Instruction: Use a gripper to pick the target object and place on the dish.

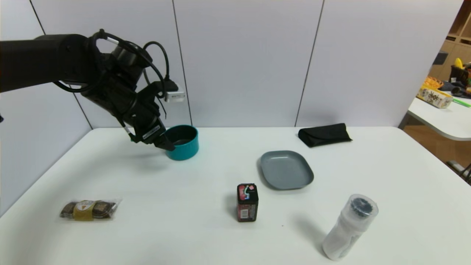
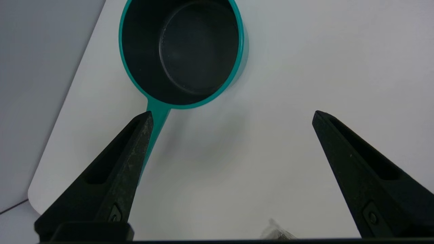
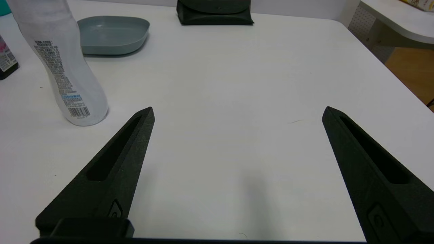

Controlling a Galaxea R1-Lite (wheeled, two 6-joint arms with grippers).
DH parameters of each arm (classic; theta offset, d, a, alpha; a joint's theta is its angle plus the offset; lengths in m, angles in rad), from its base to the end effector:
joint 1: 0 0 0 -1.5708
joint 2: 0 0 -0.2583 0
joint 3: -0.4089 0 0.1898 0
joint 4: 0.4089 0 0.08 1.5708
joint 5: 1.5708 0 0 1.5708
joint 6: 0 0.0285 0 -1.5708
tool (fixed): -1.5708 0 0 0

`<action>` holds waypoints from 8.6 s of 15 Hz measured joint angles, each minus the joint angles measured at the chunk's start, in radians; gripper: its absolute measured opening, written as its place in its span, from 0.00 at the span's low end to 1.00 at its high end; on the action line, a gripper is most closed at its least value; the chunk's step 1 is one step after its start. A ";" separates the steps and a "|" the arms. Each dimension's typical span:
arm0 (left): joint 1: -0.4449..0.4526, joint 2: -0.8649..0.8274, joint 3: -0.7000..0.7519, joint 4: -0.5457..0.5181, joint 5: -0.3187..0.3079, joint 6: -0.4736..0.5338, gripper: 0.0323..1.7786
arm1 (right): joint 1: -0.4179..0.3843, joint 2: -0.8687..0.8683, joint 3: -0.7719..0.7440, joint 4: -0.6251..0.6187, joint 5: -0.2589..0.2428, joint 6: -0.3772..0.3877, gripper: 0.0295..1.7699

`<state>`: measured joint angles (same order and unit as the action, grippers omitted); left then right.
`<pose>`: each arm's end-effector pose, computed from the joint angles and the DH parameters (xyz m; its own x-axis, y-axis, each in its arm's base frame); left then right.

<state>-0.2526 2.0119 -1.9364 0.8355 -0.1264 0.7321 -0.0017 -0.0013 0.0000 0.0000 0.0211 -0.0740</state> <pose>0.3438 -0.0924 0.2101 0.5573 -0.2740 -0.7838 0.7514 0.5681 0.3356 0.0242 0.0006 0.0755 0.9998 0.0194 0.0013 -0.0192 0.9971 -0.0740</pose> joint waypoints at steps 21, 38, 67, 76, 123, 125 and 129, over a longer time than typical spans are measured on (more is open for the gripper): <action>0.008 0.144 -0.040 -0.044 -0.103 0.098 0.95 | 0.000 0.000 0.000 0.000 0.000 0.000 0.97; 0.010 0.224 -0.039 -0.041 -0.101 0.129 0.67 | 0.000 0.000 0.000 0.000 0.000 -0.001 0.97; -0.306 0.035 -0.039 -0.087 -0.101 0.121 0.05 | 0.000 0.000 0.000 0.000 0.000 0.000 0.97; -0.507 0.150 -0.039 -0.330 -0.101 0.110 0.05 | 0.000 0.000 0.000 0.000 0.000 0.000 0.97; 0.012 -0.751 0.931 -0.313 0.000 -0.194 0.93 | 0.000 0.000 0.000 0.000 0.000 -0.001 0.97; 0.066 -0.851 1.119 -0.491 0.001 -0.276 0.94 | 0.000 0.000 0.000 0.000 0.000 0.000 0.97; 0.165 -1.077 1.423 -0.922 0.020 -0.447 0.94 | 0.000 0.000 0.000 0.000 0.000 0.000 0.97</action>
<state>-0.0874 0.9351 -0.5138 -0.0866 -0.1066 0.2847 -0.0017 -0.0013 0.0000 0.0000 0.0211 -0.0745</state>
